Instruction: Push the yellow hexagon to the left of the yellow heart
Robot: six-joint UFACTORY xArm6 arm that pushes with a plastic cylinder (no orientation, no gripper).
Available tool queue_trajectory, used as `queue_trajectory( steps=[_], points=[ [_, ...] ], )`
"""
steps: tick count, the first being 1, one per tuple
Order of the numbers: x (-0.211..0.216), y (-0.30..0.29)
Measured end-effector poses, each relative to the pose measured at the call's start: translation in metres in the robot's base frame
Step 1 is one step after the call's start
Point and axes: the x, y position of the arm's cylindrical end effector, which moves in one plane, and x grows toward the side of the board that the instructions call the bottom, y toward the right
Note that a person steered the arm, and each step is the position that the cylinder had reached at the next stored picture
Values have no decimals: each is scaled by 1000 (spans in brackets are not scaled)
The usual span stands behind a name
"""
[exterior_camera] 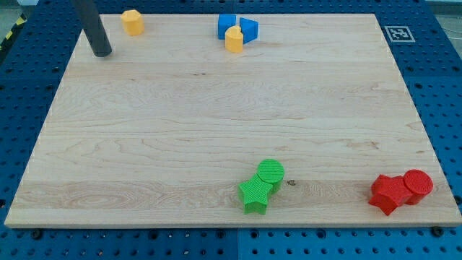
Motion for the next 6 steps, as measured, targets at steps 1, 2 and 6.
queue_trajectory(
  steps=[1, 2, 6],
  points=[
    [-19, -23],
    [-54, -25],
    [-87, 7]
  ],
)
